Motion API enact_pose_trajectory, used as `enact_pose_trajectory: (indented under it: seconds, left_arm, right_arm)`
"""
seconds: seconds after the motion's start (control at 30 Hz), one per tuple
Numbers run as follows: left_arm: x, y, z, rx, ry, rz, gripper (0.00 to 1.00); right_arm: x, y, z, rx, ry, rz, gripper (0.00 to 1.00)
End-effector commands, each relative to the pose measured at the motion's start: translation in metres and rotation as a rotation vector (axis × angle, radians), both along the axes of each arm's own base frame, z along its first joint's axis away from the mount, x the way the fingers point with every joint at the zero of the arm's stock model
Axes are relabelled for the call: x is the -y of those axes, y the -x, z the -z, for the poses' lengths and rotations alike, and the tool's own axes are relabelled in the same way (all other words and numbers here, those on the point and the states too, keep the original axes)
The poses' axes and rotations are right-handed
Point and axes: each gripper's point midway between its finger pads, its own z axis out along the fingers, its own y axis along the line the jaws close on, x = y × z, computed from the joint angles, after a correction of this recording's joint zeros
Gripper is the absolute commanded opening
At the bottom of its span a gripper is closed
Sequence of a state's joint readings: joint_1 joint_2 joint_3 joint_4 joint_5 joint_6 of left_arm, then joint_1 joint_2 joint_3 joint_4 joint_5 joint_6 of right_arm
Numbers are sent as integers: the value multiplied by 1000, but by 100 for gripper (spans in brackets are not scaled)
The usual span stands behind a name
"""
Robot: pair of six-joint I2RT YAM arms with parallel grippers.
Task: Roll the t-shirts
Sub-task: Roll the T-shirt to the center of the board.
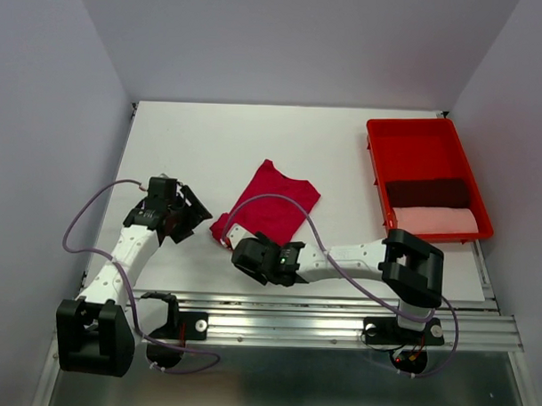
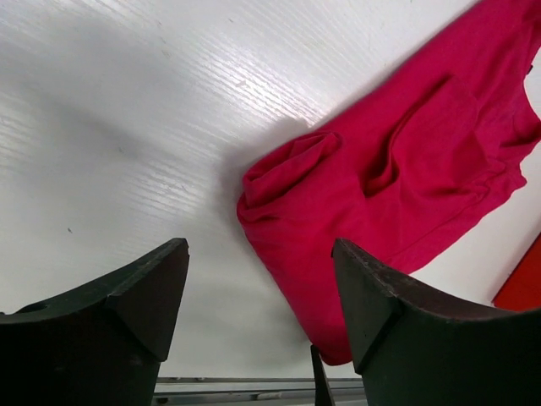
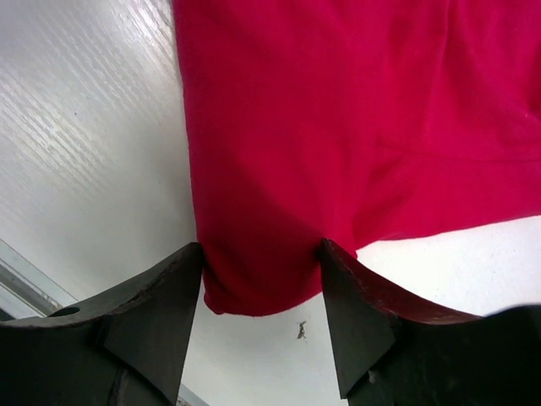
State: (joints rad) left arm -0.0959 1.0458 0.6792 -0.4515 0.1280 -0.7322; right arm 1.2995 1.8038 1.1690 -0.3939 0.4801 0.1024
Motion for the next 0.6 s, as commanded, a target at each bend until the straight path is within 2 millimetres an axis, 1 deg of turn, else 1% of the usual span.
enact_pose_trajectory:
  seconds: [0.0,0.07,0.13,0.17,0.23,0.27,0.3,0.33,0.37,0.4,0.43,0.47,0.5,0.53,0.57]
  left_arm:
    - [5,1,-1,24,35,12,80]
    - [5,5,3,15,41,4,80]
    - [6,9,6,9,54,-5,80]
    - [7,9,5,18,65,-7,80]
    - [11,11,6,23,92,-10,80]
    - [14,16,12,12,115,-4,80]
    - [18,14,12,26,138,-8,80]
    - [19,15,12,34,152,-7,80]
    - [22,20,20,19,167,-4,81]
    - [24,18,19,32,182,-6,81]
    - [25,21,24,26,191,-3,81]
    - [28,20,24,38,206,6,83]
    - [29,20,26,38,216,10,89]
    - [31,20,27,42,226,14,92]
    - [32,23,31,35,235,16,93]
  right_arm:
    - [-14,-4,5,41,-39,-6,61]
    - [-14,-5,11,43,-40,-2,59]
    - [-16,-6,15,43,-46,7,53]
    - [-16,-5,16,40,-50,12,46]
    - [-18,-5,15,38,-70,15,36]
    - [-20,-5,14,37,-85,17,31]
    - [-21,-5,13,36,-97,22,21]
    - [-22,-4,9,34,-111,25,16]
    - [-24,-5,7,36,-125,27,13]
    - [-25,-4,5,33,-142,35,10]
    - [-28,-3,0,26,-168,33,4]
    - [-30,-2,-4,20,-189,35,2]
    - [-30,-4,-6,11,-206,44,1]
    - [-34,0,-8,-11,-232,41,1]
    - [-34,-3,-13,-15,-257,53,1]
